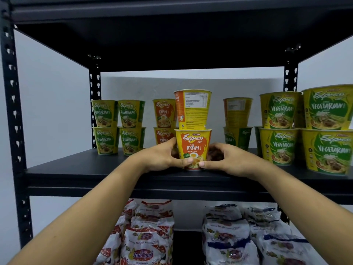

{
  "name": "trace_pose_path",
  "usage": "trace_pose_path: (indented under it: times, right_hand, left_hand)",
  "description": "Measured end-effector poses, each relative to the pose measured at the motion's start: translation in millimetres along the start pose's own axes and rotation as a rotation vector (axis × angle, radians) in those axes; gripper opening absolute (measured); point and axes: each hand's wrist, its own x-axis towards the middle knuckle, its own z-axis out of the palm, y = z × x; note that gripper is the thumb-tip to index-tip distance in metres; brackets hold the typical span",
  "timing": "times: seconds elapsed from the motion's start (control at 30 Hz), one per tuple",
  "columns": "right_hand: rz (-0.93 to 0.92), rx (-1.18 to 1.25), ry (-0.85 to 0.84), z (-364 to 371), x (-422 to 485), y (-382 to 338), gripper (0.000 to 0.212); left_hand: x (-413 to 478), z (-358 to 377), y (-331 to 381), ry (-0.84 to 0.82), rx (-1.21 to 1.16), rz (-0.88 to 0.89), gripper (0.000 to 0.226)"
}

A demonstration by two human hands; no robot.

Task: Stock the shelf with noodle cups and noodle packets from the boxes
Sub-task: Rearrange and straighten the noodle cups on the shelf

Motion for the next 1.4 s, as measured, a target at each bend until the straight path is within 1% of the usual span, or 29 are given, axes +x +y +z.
trace_pose_path:
  times: [0.1, 0.17, 0.2, 0.27, 0.33, 0.4, 0.47, 0.5, 0.6, 0.7, 0.83, 0.9, 1.07, 1.23, 1.33, 1.4]
  right_hand:
    - [0.007, 0.033, -0.019, -2, 1, 2, 0.065]
    - [0.022, 0.163, -0.001, -4, 2, 4, 0.055]
    - [0.025, 0.250, 0.045, -5, 4, 4, 0.053]
    - [0.004, 0.417, 0.208, -8, 9, 5, 0.053]
    - [-0.054, 0.515, 0.353, -12, 12, -7, 0.052]
    - [-0.086, 0.551, 0.427, -13, 15, -26, 0.067]
    - [-0.068, 0.508, 0.454, -12, 20, -46, 0.087]
    - [-0.052, 0.476, 0.463, -11, 22, -53, 0.093]
    - [-0.049, 0.424, 0.457, -12, 30, -61, 0.102]
    - [-0.066, 0.422, 0.427, -15, 31, -63, 0.098]
    - [-0.080, 0.537, 0.371, -17, 35, -55, 0.090]
    - [-0.086, 0.602, 0.360, -17, 35, -58, 0.095]
    - [-0.092, 0.471, 0.409, -13, 35, -69, 0.099]
    - [-0.072, 0.610, 0.357, -14, 39, -66, 0.081]
    - [-0.084, 0.504, 0.360, -11, 39, -70, 0.084]
    - [-0.096, 0.460, 0.383, -9, 39, -70, 0.079]
  left_hand:
    - [-2, 2, -1, 0.001, 0.011, 0.014, 0.092]
    - [-3, 3, -2, -0.001, 0.018, 0.017, 0.089]
    - [-2, 3, -3, -0.002, 0.019, 0.015, 0.089]
    - [-2, 2, -3, -0.005, 0.022, 0.006, 0.089]
    - [-2, 2, -3, -0.005, 0.020, 0.000, 0.089]
    - [-2, 3, -3, -0.007, 0.015, 0.003, 0.090]
    - [-3, 3, -2, -0.007, 0.009, 0.003, 0.092]
    - [-3, 3, -2, -0.007, 0.007, 0.000, 0.093]
    - [-2, 3, -4, -0.002, 0.010, -0.005, 0.092]
    - [-2, 3, -6, 0.002, 0.010, -0.005, 0.091]
    - [-2, 2, -5, -0.001, 0.016, -0.010, 0.091]
    - [-2, 2, -5, 0.001, 0.018, -0.006, 0.093]
    - [-3, 2, -5, 0.000, 0.014, -0.005, 0.093]
    - [-4, 1, -6, -0.006, -0.001, 0.000, 0.092]
    - [-5, 2, -5, -0.008, -0.006, 0.006, 0.091]
    - [-4, 2, -4, -0.011, -0.001, 0.008, 0.090]
